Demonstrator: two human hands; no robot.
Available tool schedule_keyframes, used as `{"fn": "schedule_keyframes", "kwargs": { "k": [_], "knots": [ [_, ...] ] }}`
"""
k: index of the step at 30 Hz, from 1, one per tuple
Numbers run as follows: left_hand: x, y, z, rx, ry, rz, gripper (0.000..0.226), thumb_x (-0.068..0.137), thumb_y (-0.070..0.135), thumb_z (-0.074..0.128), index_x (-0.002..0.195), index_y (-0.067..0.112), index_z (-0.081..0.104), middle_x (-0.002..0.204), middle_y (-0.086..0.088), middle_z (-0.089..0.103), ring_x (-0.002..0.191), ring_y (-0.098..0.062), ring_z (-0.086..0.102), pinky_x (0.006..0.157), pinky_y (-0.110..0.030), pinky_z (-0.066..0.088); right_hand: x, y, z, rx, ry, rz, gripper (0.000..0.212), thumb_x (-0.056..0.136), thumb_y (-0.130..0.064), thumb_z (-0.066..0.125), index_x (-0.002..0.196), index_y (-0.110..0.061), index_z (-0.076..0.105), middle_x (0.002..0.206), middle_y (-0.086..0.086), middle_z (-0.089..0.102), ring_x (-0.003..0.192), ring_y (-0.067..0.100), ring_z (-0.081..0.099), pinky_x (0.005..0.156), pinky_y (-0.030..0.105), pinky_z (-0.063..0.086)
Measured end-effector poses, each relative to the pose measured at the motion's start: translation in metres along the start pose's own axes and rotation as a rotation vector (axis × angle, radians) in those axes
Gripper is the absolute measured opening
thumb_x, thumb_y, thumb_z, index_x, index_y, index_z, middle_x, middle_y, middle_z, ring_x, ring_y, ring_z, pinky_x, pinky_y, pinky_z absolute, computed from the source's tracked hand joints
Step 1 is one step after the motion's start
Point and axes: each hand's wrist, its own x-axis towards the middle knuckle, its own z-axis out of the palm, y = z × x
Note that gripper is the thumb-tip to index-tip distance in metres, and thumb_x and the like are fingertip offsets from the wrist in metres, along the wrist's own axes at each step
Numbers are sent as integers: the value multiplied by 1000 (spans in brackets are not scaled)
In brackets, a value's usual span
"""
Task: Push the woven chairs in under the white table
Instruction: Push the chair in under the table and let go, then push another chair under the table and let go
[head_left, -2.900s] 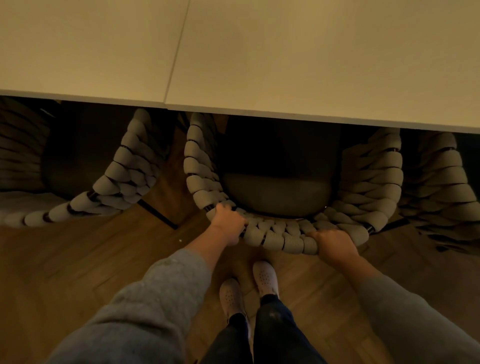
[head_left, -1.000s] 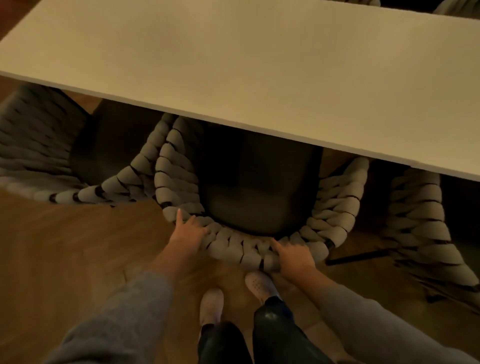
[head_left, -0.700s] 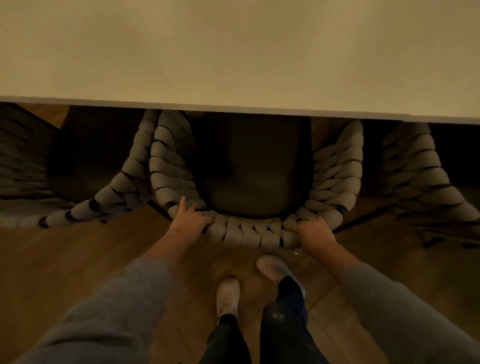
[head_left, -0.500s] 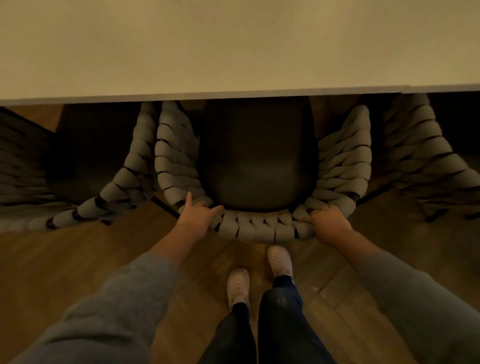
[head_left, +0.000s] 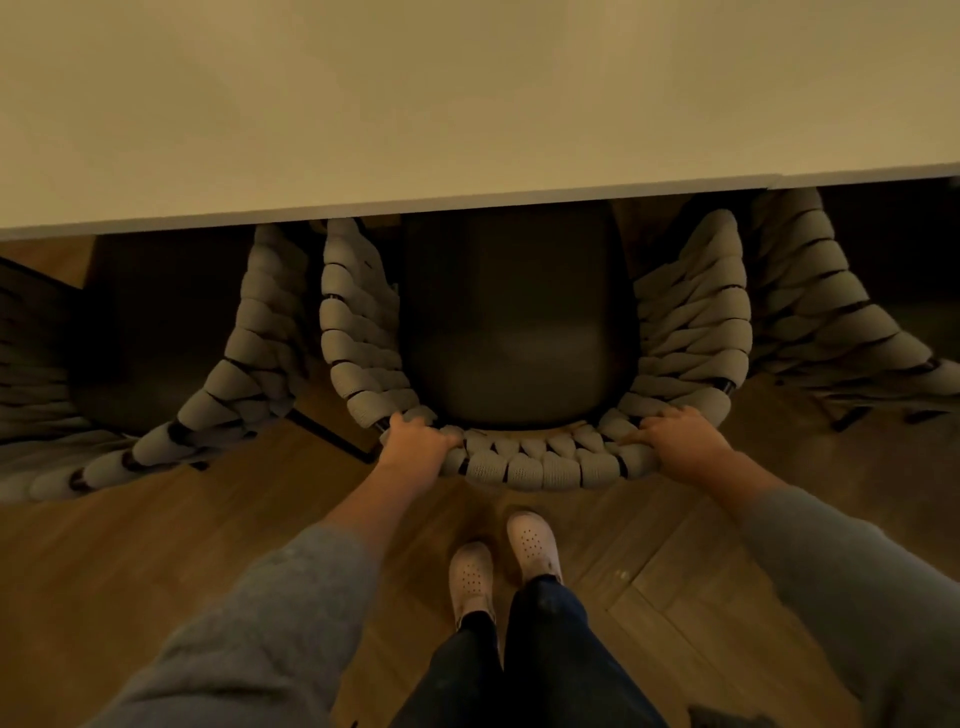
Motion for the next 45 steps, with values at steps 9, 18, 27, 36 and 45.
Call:
{"fn": "schedule_keyframes", "kwargs": {
  "k": [9, 18, 27, 36, 45],
  "knots": [
    [28, -15, -4, -28, -72, -63, 50, 98, 27, 52, 144, 36, 35, 139, -1, 50, 129, -27, 41, 105, -51, 30, 29, 7, -26, -104, 16, -24, 47, 100, -24, 45, 144, -37, 38, 138, -4, 48, 121, 24, 44, 100, 40, 35],
    [44, -15, -12, -10, -128, -51, 56, 96, 23, 54, 147, 36, 34, 145, -3, 44, 138, -29, 33, 116, -61, 12, 35, 13, -33, -111, -19, -3, 47, 99, -24, 45, 145, -34, 37, 141, 1, 45, 125, 25, 42, 102, 40, 33],
    [9, -40, 10, -129, 157, 56, 80, 92, 27, 61, 155, 29, 12, 163, -10, 3, 150, -30, -7, 117, -55, -11, 42, -53, -74, 160, -151, -119, 101, 79, -59, 68, 154, -31, 7, 154, 6, 29, 139, 28, 31, 116, 51, 20],
    [-84, -194, 115, -355, 437, -167, 99, 80, 45, 73, 154, 26, 11, 162, -14, 4, 147, -27, -7, 115, -49, -7, 68, -255, -149, 367, 337, -264, 88, 89, -51, 58, 155, -27, 4, 162, 8, 7, 149, 24, 6, 121, 41, 2],
    [-172, -381, 216, -225, 110, -341, 106, 85, 51, 65, 155, 27, -12, 163, -11, -8, 150, -30, -11, 117, -56, -4, 103, -445, -195, 368, 401, -289, 89, 87, -40, 65, 155, -27, 10, 162, 7, 6, 149, 25, 4, 120, 45, 3]
  ]
}}
